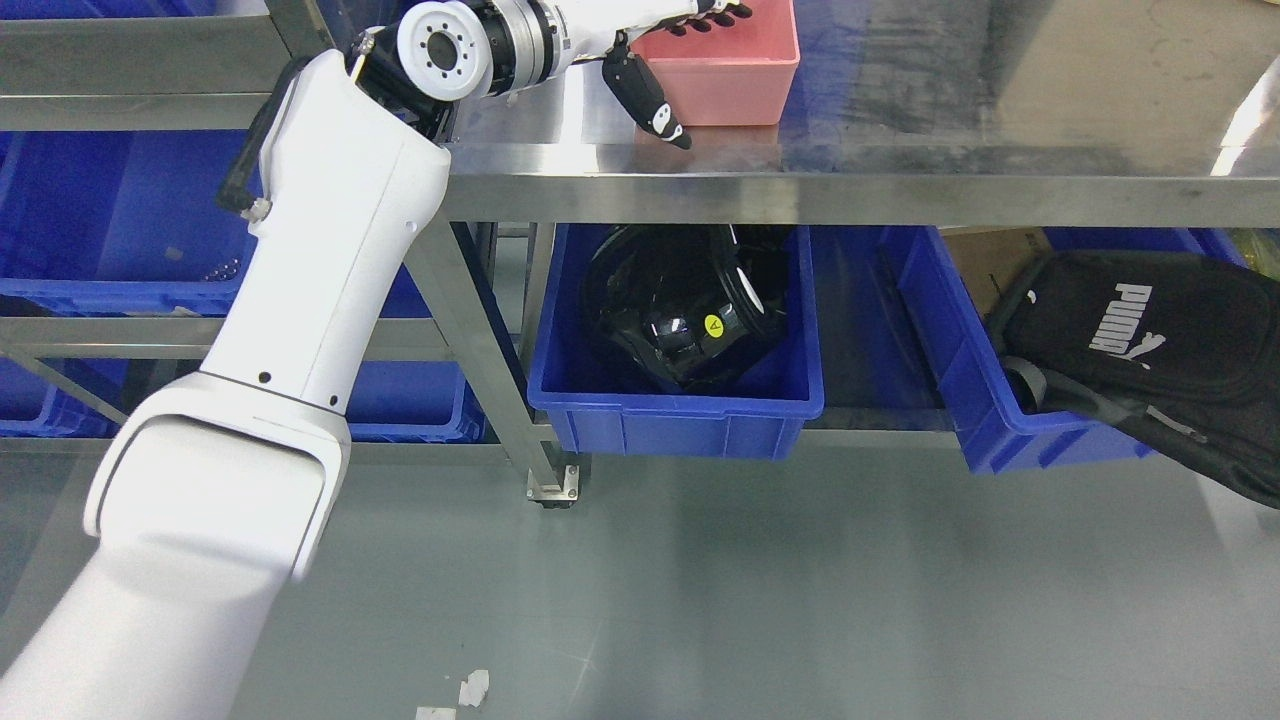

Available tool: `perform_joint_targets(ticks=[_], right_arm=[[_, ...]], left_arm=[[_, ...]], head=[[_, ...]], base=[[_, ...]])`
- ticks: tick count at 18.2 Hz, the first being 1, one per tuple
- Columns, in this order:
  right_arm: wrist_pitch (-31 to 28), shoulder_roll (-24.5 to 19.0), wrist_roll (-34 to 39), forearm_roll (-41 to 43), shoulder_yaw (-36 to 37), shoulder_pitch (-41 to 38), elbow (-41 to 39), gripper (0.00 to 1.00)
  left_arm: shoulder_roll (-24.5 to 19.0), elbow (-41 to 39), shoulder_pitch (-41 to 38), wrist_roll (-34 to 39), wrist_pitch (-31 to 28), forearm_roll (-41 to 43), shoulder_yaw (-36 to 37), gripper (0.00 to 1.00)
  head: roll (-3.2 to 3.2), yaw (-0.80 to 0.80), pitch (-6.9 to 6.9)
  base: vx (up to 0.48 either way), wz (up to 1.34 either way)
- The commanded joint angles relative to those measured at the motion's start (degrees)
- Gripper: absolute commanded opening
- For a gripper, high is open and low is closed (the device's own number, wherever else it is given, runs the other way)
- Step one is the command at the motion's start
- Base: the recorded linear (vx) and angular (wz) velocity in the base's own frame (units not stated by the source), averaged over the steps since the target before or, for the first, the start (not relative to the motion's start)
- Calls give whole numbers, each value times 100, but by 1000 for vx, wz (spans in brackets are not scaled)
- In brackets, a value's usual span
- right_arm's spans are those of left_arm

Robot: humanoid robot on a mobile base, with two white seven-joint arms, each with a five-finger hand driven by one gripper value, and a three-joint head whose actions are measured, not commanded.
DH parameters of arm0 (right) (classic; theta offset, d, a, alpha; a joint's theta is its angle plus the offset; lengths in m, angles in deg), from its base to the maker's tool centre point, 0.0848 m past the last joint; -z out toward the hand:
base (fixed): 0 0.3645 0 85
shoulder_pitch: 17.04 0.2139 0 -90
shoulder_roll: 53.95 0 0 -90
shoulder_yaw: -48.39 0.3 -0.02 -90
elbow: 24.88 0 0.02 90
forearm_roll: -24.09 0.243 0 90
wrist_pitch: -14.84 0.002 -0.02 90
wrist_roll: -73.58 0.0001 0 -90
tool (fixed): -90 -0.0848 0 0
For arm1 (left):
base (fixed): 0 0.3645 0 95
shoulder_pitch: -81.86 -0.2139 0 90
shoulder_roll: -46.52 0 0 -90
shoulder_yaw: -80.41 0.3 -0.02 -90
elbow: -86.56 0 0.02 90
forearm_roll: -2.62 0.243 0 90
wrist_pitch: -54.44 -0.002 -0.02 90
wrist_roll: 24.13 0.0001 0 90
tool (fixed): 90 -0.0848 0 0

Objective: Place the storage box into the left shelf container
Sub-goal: 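Hook the left hand fingers over the near rim of the pink box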

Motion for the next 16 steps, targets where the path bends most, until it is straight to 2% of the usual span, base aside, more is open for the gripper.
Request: perform_joint_targets(ticks=[1, 5, 10, 13, 16], right_arm=[[3, 100, -2, 0, 0, 105, -100, 99], [3, 100, -2, 0, 0, 105, -100, 99], [3, 100, -2, 0, 0, 105, -100, 99], [3, 100, -2, 0, 0, 105, -100, 99], [3, 100, -2, 0, 0, 105, -100, 99]], left_arm=[[-91, 243, -24, 3, 4, 6, 371, 99], [-91, 243, -33, 12, -5, 15, 397, 96], [-91, 383, -42, 204, -23, 331, 380, 82], [-91, 392, -42, 372, -49, 331, 257, 64], [-91, 392, -42, 547, -14, 323, 11, 40]], head=[[0, 0, 0], [0, 0, 0], [0, 0, 0], [0, 0, 0], [0, 0, 0]], base=[[0, 0], [0, 0], [0, 11], [0, 0], [0, 0]])
